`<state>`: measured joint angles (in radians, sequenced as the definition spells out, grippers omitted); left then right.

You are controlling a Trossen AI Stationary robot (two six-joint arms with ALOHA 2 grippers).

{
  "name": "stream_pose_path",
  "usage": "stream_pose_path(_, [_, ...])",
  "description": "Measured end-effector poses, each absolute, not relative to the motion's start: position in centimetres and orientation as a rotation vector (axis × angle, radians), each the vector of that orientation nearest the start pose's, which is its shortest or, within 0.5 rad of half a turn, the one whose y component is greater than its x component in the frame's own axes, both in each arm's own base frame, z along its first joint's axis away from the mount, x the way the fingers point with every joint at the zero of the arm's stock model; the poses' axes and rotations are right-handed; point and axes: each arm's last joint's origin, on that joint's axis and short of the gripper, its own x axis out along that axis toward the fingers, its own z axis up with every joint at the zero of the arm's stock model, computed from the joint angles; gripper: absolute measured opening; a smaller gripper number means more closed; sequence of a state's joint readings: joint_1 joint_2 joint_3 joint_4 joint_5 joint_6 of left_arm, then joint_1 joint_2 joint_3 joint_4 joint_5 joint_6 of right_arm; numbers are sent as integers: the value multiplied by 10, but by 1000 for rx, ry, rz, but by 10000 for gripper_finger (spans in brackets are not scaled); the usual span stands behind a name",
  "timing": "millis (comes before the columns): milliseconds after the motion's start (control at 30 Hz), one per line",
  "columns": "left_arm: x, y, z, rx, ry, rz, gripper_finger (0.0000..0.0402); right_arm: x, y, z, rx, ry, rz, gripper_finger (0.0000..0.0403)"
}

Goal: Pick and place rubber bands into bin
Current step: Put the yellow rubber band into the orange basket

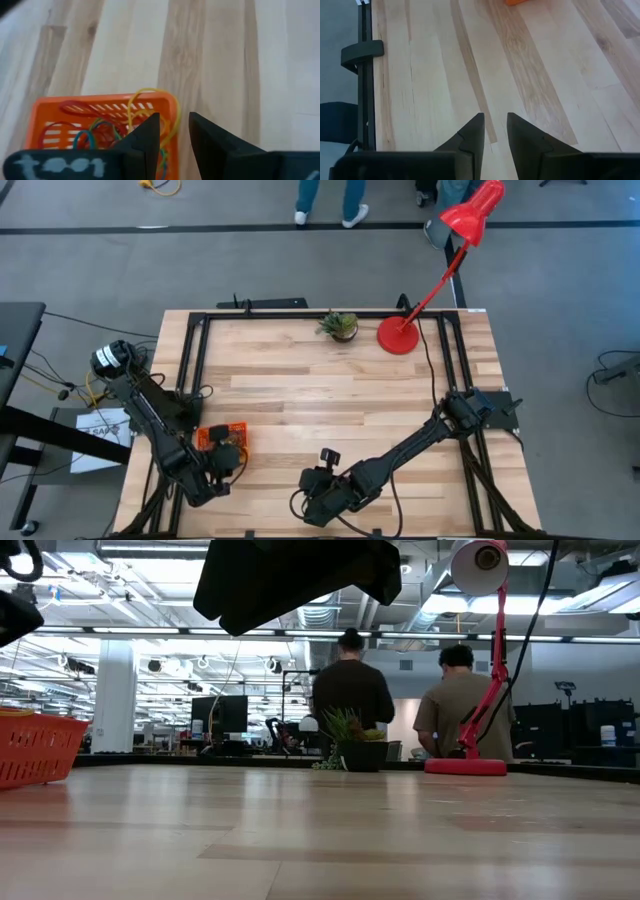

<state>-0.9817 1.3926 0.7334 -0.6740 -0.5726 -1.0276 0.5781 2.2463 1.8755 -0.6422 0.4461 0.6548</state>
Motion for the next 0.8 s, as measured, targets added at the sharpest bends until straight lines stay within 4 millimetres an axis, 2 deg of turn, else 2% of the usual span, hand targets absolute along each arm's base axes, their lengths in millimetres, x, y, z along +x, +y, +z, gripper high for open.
stream_pose_path(633, [138,-178,171,30,966,155,94,413,254,197,115,866,-170,76])
stream_pose_path(800, [137,-178,171,27,981,148,81,413,254,197,115,866,-170,76])
